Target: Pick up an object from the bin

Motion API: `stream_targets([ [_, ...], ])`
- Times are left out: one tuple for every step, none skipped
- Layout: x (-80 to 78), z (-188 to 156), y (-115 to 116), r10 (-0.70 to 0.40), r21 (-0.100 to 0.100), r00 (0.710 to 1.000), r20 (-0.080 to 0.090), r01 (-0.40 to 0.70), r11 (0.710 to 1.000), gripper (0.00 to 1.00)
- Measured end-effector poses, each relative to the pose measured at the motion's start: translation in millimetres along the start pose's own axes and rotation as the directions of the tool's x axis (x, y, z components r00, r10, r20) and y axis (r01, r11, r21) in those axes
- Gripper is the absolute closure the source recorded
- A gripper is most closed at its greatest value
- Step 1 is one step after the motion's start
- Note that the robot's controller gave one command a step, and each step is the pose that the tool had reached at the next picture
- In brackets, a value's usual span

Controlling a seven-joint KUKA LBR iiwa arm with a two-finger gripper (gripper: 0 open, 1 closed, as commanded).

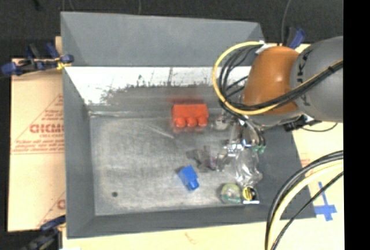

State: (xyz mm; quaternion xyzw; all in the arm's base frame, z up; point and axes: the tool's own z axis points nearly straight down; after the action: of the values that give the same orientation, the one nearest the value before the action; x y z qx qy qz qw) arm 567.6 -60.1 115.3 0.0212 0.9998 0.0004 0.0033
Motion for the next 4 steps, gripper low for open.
stream_targets([
  [-6.0,43,-2,0.043,0.000,0.999,0.004,-0.043,0.999,0.00],
  [-8.5,40,-2,0.038,0.002,0.999,0.002,-0.038,0.999,0.00],
  [-10.8,37,-3,0.037,0.003,0.999,0.009,-0.037,0.999,1.00],
  [-13.4,-11,-4,0.033,0.003,0.999,0.003,-0.033,0.999,1.00],
])
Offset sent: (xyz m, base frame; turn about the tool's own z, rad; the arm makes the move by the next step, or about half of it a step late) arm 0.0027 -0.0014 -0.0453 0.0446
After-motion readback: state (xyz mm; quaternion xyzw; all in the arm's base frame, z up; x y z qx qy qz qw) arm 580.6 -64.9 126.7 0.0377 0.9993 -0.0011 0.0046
